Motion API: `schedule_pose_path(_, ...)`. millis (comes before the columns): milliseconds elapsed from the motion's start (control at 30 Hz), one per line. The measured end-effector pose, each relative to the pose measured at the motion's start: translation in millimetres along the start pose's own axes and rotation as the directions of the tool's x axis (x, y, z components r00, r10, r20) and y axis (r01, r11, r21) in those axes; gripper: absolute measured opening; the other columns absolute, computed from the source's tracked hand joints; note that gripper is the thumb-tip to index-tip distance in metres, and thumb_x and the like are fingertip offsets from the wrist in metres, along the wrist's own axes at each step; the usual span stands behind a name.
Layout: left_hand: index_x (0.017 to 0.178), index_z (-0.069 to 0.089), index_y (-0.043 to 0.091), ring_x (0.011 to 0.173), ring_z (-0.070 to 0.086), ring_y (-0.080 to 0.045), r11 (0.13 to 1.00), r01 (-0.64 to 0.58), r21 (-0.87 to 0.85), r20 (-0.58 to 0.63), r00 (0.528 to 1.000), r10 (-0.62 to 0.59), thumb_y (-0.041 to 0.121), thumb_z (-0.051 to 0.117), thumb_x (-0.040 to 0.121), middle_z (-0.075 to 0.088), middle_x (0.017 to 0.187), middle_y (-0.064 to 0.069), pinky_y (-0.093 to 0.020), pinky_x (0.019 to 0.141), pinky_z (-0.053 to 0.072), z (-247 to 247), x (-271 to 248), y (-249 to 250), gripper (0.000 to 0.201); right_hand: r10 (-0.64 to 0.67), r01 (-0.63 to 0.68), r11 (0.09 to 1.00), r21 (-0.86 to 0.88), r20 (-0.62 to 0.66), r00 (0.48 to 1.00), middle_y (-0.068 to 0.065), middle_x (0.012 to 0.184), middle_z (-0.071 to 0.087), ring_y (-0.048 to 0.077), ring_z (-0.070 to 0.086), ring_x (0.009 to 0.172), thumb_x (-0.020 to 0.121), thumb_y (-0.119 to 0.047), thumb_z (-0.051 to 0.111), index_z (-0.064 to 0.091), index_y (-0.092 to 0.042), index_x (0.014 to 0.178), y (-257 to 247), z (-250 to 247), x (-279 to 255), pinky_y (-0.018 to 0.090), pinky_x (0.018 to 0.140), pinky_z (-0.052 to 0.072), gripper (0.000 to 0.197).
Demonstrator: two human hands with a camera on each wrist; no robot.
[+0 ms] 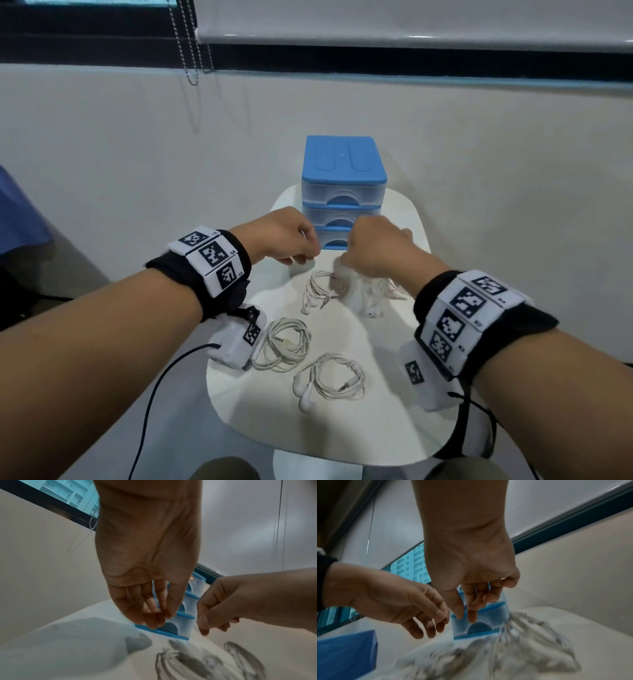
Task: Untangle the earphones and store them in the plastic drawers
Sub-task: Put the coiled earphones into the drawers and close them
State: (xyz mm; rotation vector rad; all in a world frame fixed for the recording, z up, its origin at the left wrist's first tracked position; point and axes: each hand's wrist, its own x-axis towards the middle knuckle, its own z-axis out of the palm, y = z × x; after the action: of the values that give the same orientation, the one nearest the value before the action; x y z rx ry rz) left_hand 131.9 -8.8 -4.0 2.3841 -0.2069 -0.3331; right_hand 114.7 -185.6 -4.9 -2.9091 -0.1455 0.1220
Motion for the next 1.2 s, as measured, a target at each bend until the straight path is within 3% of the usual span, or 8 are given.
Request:
schedule_pose_path(200, 0.101, 0.073, 0.001, 0.071, 0.07, -0.016, 0.888, -0.068, -0.456, -0.135, 0.991, 0.006, 0.014, 0.063, 0.099, 0.073, 0.084, -0.007, -0.024, 0.06, 0.057, -8.5, -10.0, 27.1, 0.016, -0.053, 0.195, 0.936, 0.292, -0.43, 0.901, 0.001, 0.074, 0.065, 0.021, 0.06, 0.072, 0.085, -0.016, 0.061, 0.07, -0.015, 0.075, 9.5, -60.5, -5.8, 0.025, 0.056, 0.04, 0.013)
schedule_pose_path(300, 0.108, 0.072, 0.004, 0.074, 0.07, -0.019, 0.773, -0.007, -0.635, -0.1, 0.992, -0.073, 0.02, 0.062, 0.1, 0.072, 0.088, -0.007, -0.027, 0.059, 0.057, 0.4, -9.1, 40.6, 0.021, -0.048, 0.22, 0.932, 0.287, -0.504, 0.862, -0.001, 0.1, 0.065, 0.022, 0.06, 0.092, 0.091, -0.023, 0.06, 0.071, -0.022, 0.103, 13.4, -69.1, 2.3, 0.029, 0.073, 0.044, 0.016)
schedule_pose_path(467, 0.103, 0.065, 0.011, 0.071, 0.066, -0.019, 0.513, 0.073, -0.855, -0.031, 0.981, -0.191, 0.03, 0.058, 0.103, 0.067, 0.089, -0.005, -0.027, 0.059, 0.056, 25.4, -3.4, 53.1, 0.02, -0.127, 0.177, 0.973, 0.147, -0.296, 0.947, 0.011, 0.143, 0.057, 0.032, 0.052, 0.13, 0.102, -0.023, 0.055, 0.06, -0.017, 0.141, 18.7, -67.9, 9.0, 0.037, 0.104, 0.042, 0.04)
schedule_pose_path(600, 0.088, 0.063, 0.009, 0.062, 0.059, -0.013, 0.19, 0.029, -0.981, -0.02, 0.968, -0.251, 0.033, 0.059, 0.104, 0.063, 0.07, -0.001, -0.022, 0.056, 0.044, 38.6, 4.4, 66.4, 0.029, -0.123, 0.188, 0.971, 0.151, -0.362, 0.924, 0.019, 0.121, 0.068, 0.036, 0.055, 0.12, 0.102, -0.017, 0.052, 0.069, -0.004, 0.122, 15.7, -62.5, 2.3, 0.044, 0.098, 0.048, 0.029)
schedule_pose_path(700, 0.08, 0.06, 0.015, 0.058, 0.053, -0.009, 0.102, -0.02, -0.995, -0.053, 0.943, -0.328, 0.036, 0.062, 0.103, 0.059, 0.069, 0.002, -0.021, 0.053, 0.033, 46.9, 8.0, 72.2, 0.031, -0.123, 0.183, 0.975, 0.124, -0.384, 0.915, 0.015, 0.089, 0.064, 0.038, 0.055, 0.104, 0.101, -0.016, 0.049, 0.066, -0.006, 0.082, 12.7, -58.9, 4.0, 0.037, 0.077, 0.047, 0.027)
schedule_pose_path(933, 0.077, 0.062, 0.011, 0.056, 0.062, -0.015, 0.16, -0.092, -0.983, -0.148, 0.909, -0.389, 0.035, 0.07, 0.098, 0.066, 0.073, -0.004, -0.021, 0.045, 0.042, 55.7, -8.3, 71.1, 0.033, -0.071, 0.148, 0.972, 0.181, -0.376, 0.924, 0.014, 0.073, 0.059, 0.033, 0.05, 0.074, 0.098, -0.011, 0.048, 0.054, -0.006, 0.063, 14.0, -61.5, 7.6, 0.034, 0.064, 0.043, 0.037)
schedule_pose_path(1067, 0.079, 0.072, 0.004, 0.046, 0.059, -0.013, 0.498, -0.035, -0.866, -0.231, 0.913, -0.337, 0.046, 0.07, 0.095, 0.069, 0.063, -0.004, -0.019, 0.041, 0.043, 42.3, -32.5, 53.5, 0.045, -0.08, 0.164, 0.967, 0.194, -0.378, 0.922, 0.018, 0.094, 0.074, 0.036, 0.056, 0.082, 0.093, -0.008, 0.046, 0.059, -0.004, 0.064, 16.0, -62.4, 3.2, 0.044, 0.074, 0.055, 0.032)
schedule_pose_path(1200, 0.056, 0.062, 0.006, 0.037, 0.042, -0.011, 0.882, -0.083, -0.463, -0.511, 0.839, -0.189, 0.048, 0.072, 0.091, 0.054, 0.045, 0.004, -0.021, 0.044, 0.034, 14.9, -46.4, 44.1, 0.055, -0.055, 0.144, 0.965, 0.22, -0.364, 0.93, 0.02, 0.116, 0.072, 0.037, 0.059, 0.108, 0.09, -0.004, 0.046, 0.077, -0.002, 0.1, 13.9, -64.6, -1.6, 0.047, 0.09, 0.056, 0.033)
